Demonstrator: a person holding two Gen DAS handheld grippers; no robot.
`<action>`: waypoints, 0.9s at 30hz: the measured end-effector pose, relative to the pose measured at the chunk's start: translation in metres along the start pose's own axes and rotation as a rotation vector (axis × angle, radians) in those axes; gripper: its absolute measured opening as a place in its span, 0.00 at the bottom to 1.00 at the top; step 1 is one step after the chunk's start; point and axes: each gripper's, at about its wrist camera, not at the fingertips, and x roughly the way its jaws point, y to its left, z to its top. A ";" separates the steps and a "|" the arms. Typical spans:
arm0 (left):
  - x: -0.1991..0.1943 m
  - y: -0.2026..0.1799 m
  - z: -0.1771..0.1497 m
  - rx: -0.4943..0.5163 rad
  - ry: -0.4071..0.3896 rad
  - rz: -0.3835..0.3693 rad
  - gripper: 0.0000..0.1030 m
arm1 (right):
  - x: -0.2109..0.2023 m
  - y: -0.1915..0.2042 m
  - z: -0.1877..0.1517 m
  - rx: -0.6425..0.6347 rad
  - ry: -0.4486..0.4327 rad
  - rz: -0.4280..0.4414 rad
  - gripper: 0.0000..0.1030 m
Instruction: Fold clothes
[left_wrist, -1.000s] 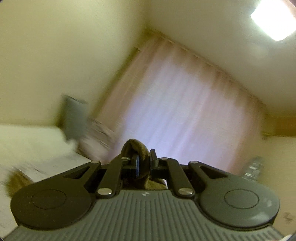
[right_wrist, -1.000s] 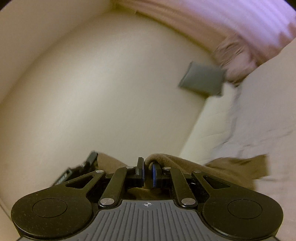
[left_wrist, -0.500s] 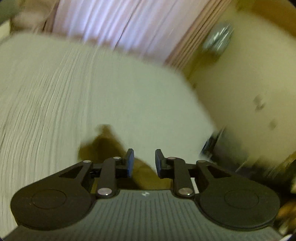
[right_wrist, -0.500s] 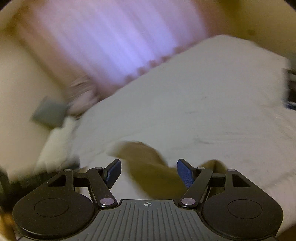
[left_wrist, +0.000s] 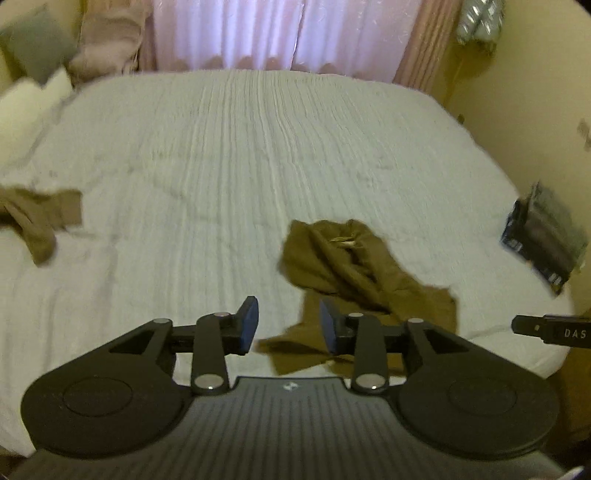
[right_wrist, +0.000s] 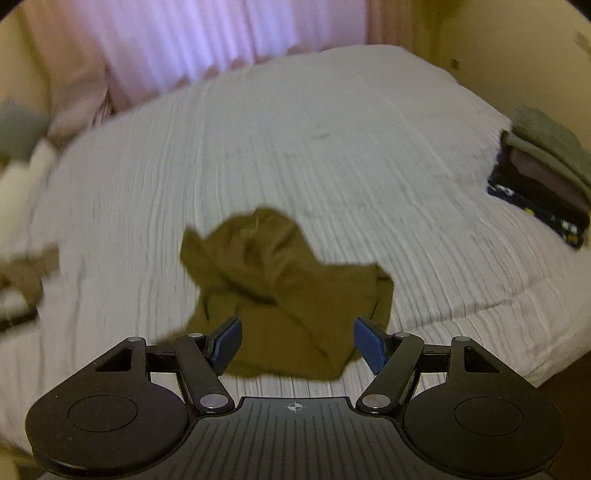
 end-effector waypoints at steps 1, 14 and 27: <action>-0.004 0.001 -0.001 0.018 0.010 0.000 0.31 | 0.002 0.012 -0.006 -0.012 0.007 -0.010 0.68; 0.003 0.005 -0.039 0.144 0.121 -0.067 0.41 | -0.010 0.041 -0.087 0.068 0.105 -0.118 0.69; 0.002 0.012 -0.055 0.186 0.144 -0.083 0.42 | -0.026 0.050 -0.116 0.097 0.129 -0.166 0.68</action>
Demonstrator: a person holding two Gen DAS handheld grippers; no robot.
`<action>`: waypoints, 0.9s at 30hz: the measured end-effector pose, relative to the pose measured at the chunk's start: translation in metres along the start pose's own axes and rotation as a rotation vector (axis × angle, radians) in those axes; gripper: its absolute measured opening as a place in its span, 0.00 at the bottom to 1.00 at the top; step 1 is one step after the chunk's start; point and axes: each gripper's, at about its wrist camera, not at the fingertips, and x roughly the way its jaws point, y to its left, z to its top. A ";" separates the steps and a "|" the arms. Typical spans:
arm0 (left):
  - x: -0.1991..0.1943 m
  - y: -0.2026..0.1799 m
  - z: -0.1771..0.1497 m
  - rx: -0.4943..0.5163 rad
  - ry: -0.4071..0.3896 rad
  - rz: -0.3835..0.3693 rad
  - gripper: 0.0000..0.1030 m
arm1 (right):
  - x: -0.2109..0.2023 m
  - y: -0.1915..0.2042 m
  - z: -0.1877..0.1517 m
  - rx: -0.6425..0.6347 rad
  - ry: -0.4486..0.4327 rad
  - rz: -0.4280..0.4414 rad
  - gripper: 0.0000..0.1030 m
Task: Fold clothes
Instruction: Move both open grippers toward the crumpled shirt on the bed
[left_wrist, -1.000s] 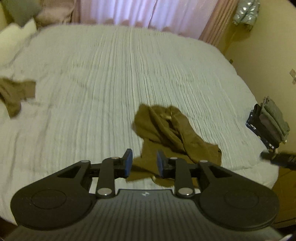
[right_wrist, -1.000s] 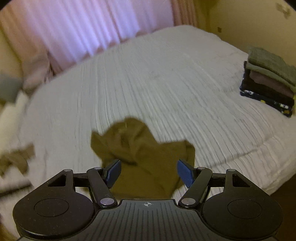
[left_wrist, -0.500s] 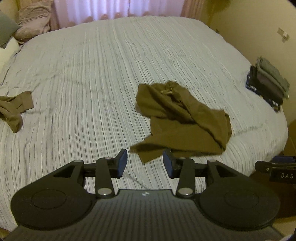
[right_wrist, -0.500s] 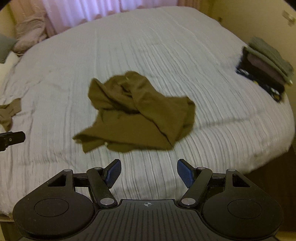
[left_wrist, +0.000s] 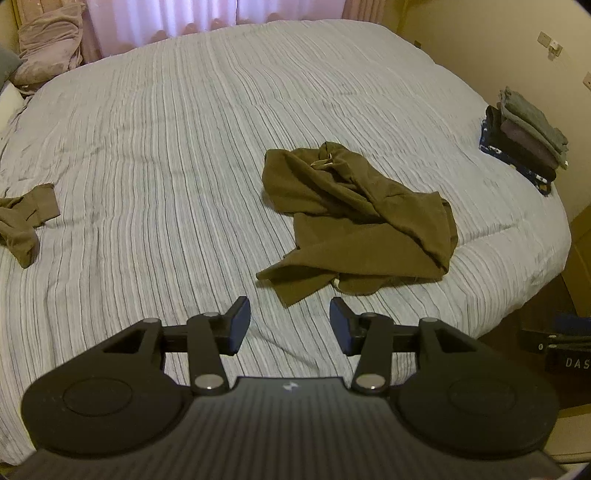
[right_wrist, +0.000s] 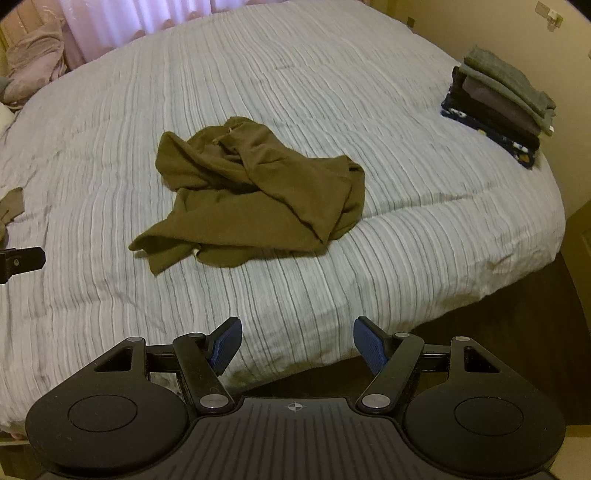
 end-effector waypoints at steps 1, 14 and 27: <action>-0.001 0.001 0.000 -0.001 -0.002 0.001 0.42 | 0.000 0.002 -0.001 -0.003 -0.002 0.000 0.68; -0.002 0.007 0.010 -0.012 -0.012 0.034 0.44 | 0.005 0.014 0.007 -0.046 -0.018 0.019 0.68; 0.023 -0.024 0.022 -0.067 0.033 0.063 0.45 | 0.030 -0.030 0.037 -0.075 0.014 0.045 0.69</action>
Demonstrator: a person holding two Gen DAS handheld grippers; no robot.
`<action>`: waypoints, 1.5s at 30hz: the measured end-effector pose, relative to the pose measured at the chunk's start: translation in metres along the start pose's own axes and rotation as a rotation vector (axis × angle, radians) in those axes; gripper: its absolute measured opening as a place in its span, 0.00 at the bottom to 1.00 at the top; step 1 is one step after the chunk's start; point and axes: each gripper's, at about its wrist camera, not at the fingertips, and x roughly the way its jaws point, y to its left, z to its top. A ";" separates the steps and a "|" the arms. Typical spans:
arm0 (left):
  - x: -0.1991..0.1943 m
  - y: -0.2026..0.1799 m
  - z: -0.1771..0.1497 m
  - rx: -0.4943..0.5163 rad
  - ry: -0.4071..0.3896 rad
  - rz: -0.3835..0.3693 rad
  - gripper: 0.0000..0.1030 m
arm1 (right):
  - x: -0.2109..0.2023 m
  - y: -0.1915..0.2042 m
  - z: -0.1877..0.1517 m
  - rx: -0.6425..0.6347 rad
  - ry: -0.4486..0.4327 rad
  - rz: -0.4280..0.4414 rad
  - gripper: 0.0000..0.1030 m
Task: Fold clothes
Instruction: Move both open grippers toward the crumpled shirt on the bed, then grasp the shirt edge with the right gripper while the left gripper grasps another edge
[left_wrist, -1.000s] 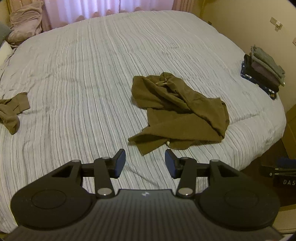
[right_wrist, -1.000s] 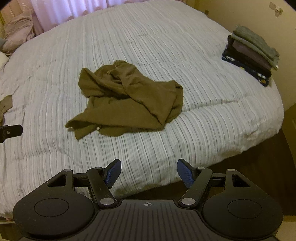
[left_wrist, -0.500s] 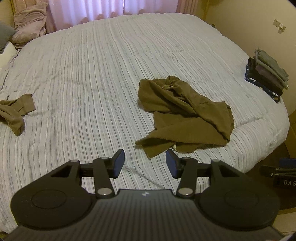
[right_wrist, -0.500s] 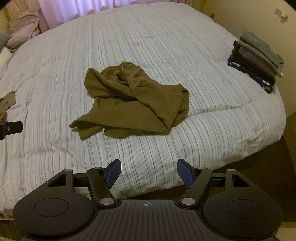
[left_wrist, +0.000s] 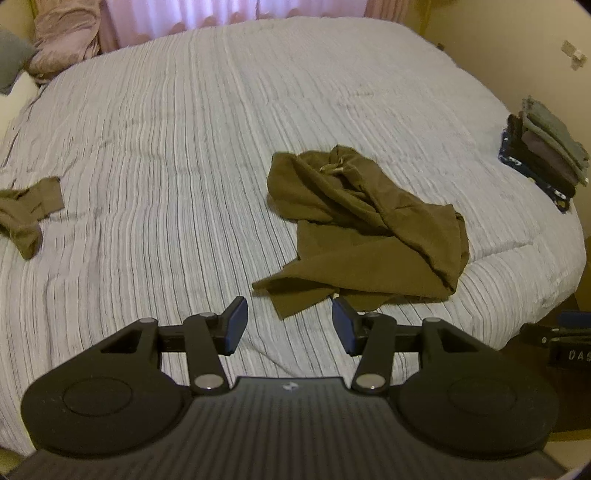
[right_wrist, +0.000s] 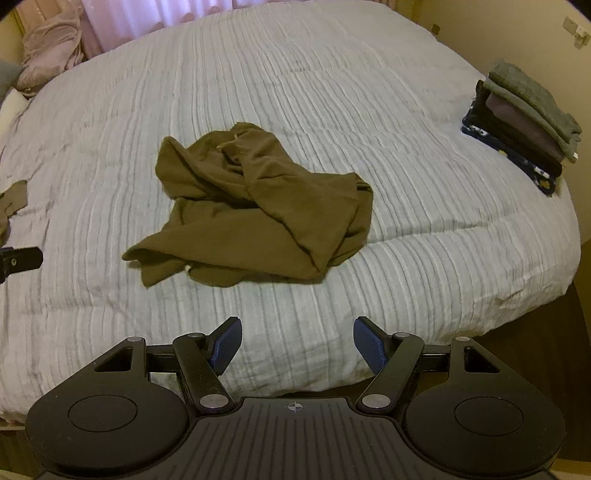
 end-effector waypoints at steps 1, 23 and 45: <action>0.002 -0.004 0.001 -0.007 0.007 0.006 0.45 | 0.003 -0.006 0.002 -0.001 0.003 0.000 0.68; 0.055 -0.081 0.031 -0.151 0.071 0.114 0.45 | 0.085 -0.084 0.069 -0.214 0.102 0.095 0.69; 0.123 -0.004 0.008 -0.207 0.152 0.156 0.45 | 0.224 -0.034 0.059 -0.340 -0.022 -0.024 0.04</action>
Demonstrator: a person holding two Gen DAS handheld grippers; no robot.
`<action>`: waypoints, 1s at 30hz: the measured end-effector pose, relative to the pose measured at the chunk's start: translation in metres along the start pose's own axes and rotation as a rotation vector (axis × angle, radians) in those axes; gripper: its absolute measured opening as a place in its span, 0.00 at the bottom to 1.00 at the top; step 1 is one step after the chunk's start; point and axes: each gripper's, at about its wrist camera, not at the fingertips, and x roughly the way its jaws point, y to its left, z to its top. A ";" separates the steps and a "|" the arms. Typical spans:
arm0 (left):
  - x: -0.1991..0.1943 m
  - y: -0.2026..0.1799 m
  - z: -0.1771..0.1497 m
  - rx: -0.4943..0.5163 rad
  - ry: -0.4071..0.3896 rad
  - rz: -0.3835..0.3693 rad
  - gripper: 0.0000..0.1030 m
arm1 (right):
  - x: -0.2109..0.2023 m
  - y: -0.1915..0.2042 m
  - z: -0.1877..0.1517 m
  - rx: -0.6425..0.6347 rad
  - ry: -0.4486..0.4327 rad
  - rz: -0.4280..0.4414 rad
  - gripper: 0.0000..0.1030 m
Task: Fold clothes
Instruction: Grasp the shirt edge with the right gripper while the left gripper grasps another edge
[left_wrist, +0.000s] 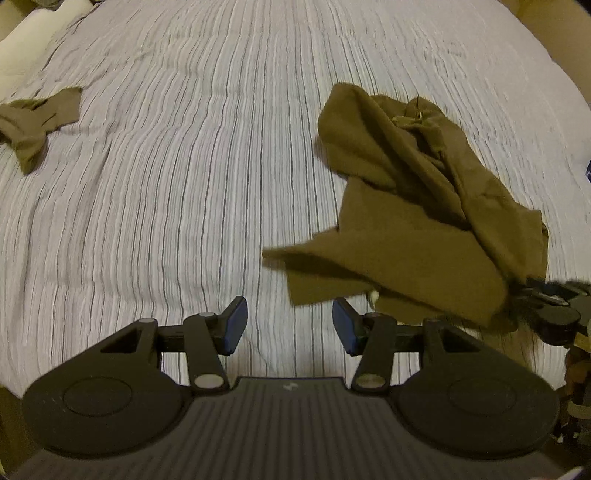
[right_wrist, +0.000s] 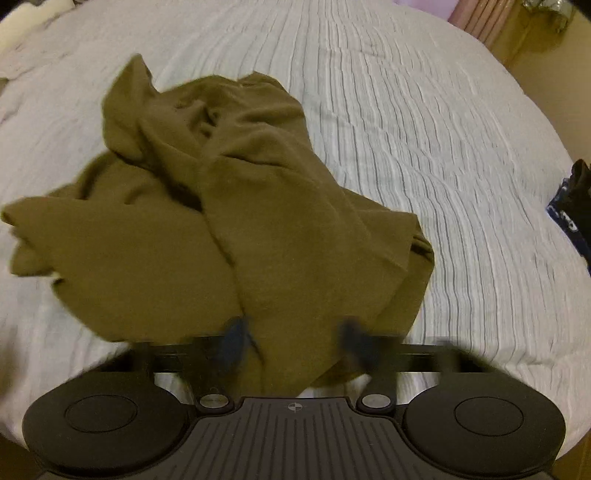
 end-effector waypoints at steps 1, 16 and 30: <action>0.002 0.002 0.004 0.003 -0.004 -0.002 0.45 | 0.002 -0.006 0.001 0.017 -0.001 -0.009 0.04; 0.028 0.010 0.117 0.062 -0.139 -0.089 0.46 | -0.056 -0.202 0.045 0.369 -0.186 -0.337 0.03; 0.116 -0.046 0.261 0.329 -0.114 -0.247 0.48 | -0.022 -0.228 0.066 0.330 -0.031 -0.004 0.58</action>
